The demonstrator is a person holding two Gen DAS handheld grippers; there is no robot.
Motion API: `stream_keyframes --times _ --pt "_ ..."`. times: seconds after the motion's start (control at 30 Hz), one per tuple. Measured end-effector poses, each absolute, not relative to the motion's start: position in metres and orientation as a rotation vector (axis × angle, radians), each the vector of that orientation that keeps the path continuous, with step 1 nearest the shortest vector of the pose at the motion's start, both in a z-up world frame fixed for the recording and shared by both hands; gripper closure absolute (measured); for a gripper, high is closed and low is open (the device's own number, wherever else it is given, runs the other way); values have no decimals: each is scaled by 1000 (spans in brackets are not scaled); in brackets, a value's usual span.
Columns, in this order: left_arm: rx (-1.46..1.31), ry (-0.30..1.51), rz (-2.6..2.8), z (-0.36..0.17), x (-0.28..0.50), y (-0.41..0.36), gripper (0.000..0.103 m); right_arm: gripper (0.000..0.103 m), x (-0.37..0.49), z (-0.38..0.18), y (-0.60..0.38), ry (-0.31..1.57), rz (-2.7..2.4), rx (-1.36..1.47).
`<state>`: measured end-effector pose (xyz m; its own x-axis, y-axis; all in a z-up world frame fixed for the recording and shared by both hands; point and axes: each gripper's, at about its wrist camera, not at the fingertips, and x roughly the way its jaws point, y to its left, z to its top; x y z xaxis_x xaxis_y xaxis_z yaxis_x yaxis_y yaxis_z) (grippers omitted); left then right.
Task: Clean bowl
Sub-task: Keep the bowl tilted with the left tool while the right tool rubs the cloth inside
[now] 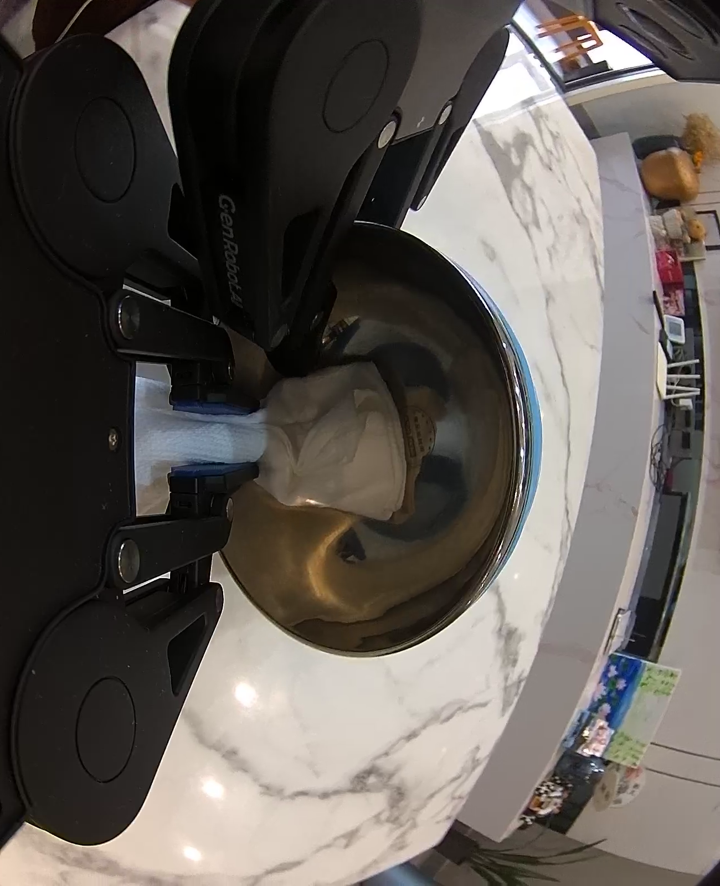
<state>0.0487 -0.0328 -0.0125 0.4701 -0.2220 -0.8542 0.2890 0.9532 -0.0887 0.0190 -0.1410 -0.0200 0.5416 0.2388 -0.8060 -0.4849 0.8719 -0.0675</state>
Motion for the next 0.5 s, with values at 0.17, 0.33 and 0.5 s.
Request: stream_keyframes --times 0.17,0.33,0.5 --pt "93 1028 -310 -11 48 -34 83 89 15 -20 -139 840 378 -398" --pt "80 1024 -310 -12 49 -33 83 89 16 -21 -140 850 389 -377" --pt "16 1028 -313 -15 50 -28 81 89 19 -22 -141 886 411 -312"
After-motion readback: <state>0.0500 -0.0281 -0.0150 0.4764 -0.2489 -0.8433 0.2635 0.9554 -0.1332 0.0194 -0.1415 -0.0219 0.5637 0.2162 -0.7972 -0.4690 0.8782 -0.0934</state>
